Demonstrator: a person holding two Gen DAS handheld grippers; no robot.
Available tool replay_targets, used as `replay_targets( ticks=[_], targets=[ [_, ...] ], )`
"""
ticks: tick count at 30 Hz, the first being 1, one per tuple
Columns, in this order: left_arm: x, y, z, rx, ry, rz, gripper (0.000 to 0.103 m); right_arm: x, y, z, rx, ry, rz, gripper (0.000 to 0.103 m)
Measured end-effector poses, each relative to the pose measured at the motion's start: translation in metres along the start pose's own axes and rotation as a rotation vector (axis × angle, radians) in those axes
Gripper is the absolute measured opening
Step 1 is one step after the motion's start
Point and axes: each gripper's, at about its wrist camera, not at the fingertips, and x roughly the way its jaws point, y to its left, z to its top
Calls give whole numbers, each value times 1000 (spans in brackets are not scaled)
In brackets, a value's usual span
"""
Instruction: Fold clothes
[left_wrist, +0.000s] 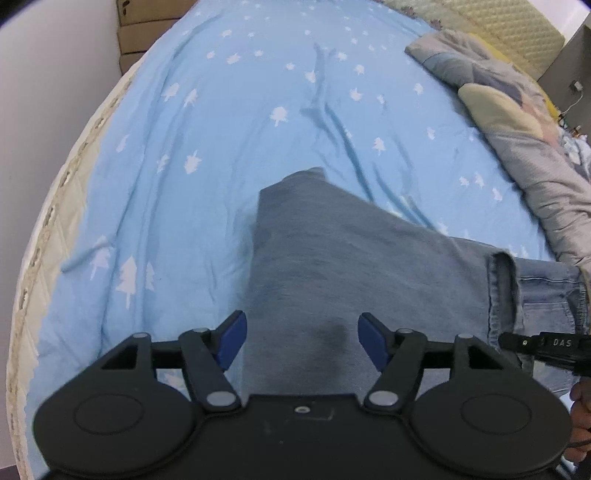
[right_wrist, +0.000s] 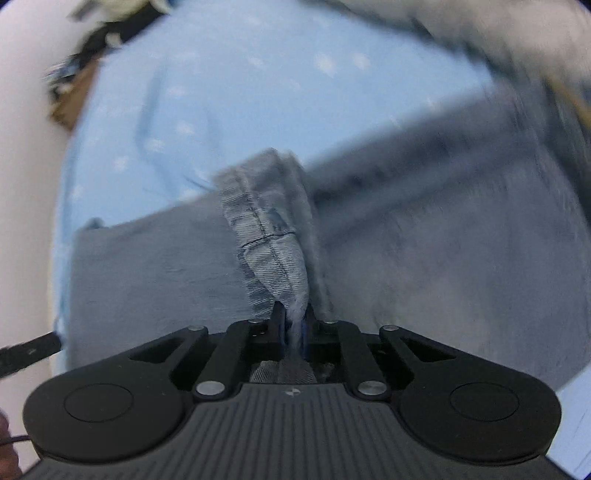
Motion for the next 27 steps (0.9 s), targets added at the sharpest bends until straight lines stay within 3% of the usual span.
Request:
replay_targets(
  ticks=[2, 6, 9, 11, 13, 19, 20, 21, 24, 27],
  targets=[
    [5, 5, 0, -7, 14, 6, 64, 6, -4, 0, 29, 7, 2, 12],
    [16, 18, -2, -32, 35, -4, 64, 9, 4, -2, -40, 14, -30, 13],
    [22, 25, -4, -47, 39, -34, 64, 4, 10, -3, -110, 19, -35, 22],
    [26, 30, -4, -56, 46, -54, 65, -3, 10, -4, -138, 19, -40, 40],
    [32, 36, -5, -77, 63, -76, 67, -12, 4, -3, -142, 15, -32, 46],
    [47, 52, -8, -204, 138, -178, 68, -38, -3, -12, -109, 13, -10, 49],
    [49, 52, -10, -222, 150, -184, 64, -40, -1, -14, -110, 14, -14, 49],
    [48, 50, -10, -218, 148, -190, 51, -44, -1, -16, -107, 13, -15, 49],
    [38, 31, -11, -126, 119, -161, 32, -60, -3, -24, -93, 5, -18, 49],
    [26, 14, -11, -80, 90, -123, 22, -77, -5, -32, -91, -7, -35, 49]
  ],
)
